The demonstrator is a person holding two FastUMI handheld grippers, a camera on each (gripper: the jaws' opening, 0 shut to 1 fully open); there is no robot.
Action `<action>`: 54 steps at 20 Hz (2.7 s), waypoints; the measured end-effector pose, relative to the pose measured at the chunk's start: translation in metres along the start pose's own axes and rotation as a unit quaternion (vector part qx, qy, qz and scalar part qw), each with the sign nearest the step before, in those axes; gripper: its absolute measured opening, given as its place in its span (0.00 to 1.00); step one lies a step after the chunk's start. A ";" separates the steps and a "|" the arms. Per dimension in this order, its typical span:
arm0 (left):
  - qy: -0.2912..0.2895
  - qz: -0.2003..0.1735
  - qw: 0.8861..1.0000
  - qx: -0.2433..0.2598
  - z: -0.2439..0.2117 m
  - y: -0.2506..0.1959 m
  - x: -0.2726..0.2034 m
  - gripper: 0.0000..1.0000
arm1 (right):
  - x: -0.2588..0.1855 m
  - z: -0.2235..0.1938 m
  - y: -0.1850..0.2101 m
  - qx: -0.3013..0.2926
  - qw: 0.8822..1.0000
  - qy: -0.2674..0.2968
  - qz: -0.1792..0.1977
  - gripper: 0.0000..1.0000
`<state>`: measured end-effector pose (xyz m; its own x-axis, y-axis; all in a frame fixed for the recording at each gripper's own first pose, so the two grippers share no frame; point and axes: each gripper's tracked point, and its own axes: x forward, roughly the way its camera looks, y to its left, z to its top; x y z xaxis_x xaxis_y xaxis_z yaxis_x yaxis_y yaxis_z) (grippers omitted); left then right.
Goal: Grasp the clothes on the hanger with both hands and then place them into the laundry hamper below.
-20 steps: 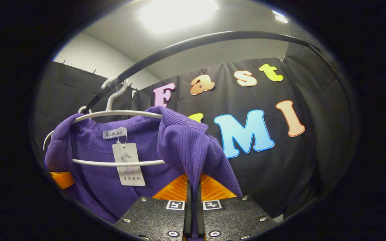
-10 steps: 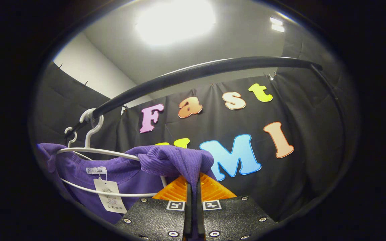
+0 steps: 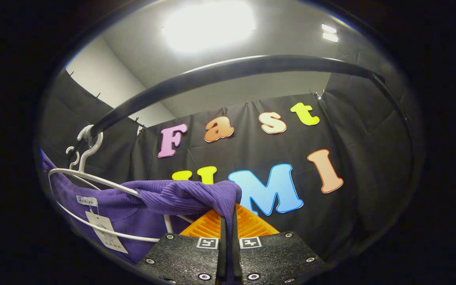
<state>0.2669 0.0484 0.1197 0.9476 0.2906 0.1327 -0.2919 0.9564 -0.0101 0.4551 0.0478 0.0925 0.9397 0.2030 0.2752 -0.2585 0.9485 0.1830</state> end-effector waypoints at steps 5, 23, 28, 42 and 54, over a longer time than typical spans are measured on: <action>-0.013 -0.014 0.999 -0.037 0.019 0.031 0.025 0.09 | 0.008 -0.037 0.002 0.037 0.998 0.045 0.008 0.05; 0.040 -0.060 0.997 -0.025 -0.016 0.056 0.042 0.04 | -0.021 -0.155 0.010 0.114 0.970 0.211 0.045 0.05; 0.037 -0.066 0.997 0.001 -0.024 0.047 0.021 0.04 | -0.046 -0.165 0.012 0.100 0.966 0.232 0.044 0.05; 0.027 -0.119 0.992 -0.010 -0.014 0.020 -0.044 0.04 | -0.142 -0.052 0.047 0.063 0.981 0.165 0.087 0.05; 0.035 -0.181 0.981 -0.056 -0.015 0.007 -0.090 0.04 | -0.220 0.041 0.094 0.055 0.987 0.101 0.115 0.05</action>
<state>0.1815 0.0290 0.0928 0.9944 -0.0706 0.0787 0.0772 0.9935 -0.0839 0.2152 0.0821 0.0879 0.8763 0.4638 0.1301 -0.4817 0.8423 0.2418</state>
